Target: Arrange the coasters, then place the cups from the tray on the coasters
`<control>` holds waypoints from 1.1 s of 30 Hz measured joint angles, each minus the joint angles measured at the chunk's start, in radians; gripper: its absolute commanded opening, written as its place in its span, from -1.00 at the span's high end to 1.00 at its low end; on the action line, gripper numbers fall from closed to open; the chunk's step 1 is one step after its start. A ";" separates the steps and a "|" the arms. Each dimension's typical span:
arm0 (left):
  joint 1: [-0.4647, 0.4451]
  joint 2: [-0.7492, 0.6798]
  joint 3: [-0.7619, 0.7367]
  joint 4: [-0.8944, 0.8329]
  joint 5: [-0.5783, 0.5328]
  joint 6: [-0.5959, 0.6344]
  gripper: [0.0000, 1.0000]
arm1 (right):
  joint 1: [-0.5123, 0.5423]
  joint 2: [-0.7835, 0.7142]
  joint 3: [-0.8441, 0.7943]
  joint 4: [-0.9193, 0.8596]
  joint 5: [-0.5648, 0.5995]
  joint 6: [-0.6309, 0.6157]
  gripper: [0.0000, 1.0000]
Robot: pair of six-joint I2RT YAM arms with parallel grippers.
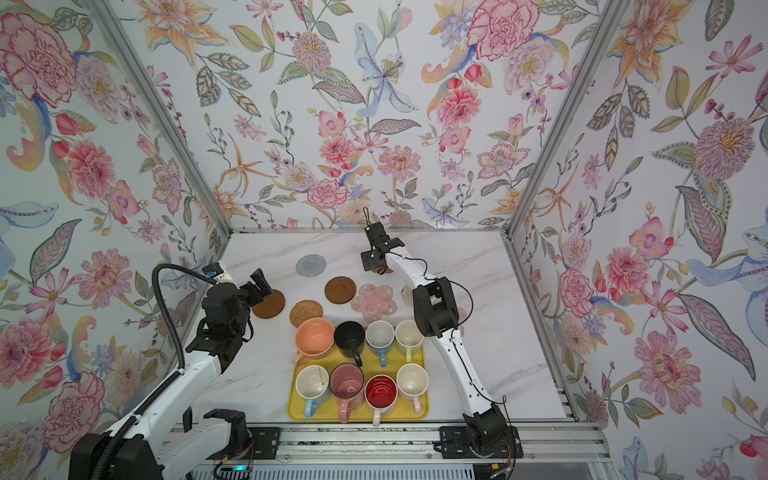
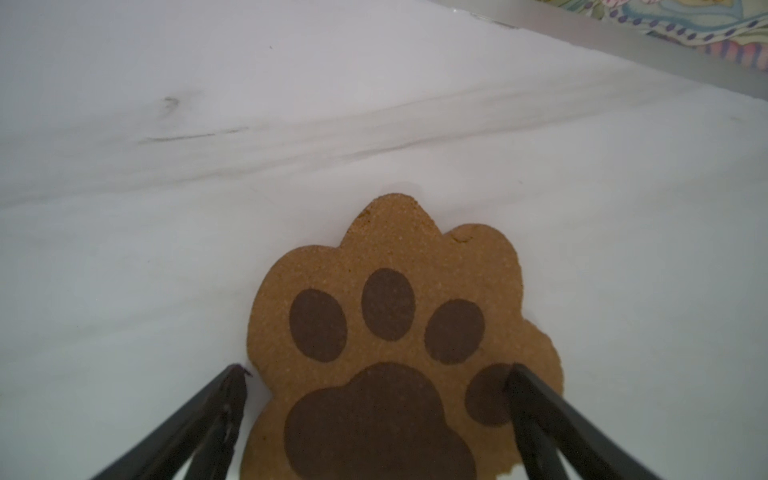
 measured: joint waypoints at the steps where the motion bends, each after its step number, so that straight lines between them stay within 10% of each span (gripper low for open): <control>1: 0.000 0.000 0.002 0.000 0.000 0.000 -0.98 | -0.002 0.000 0.000 -0.002 0.002 0.003 -0.93; 33: 0.000 0.108 0.121 -0.089 0.124 0.024 -0.96 | -0.259 -0.317 -0.561 0.160 0.055 0.059 -0.83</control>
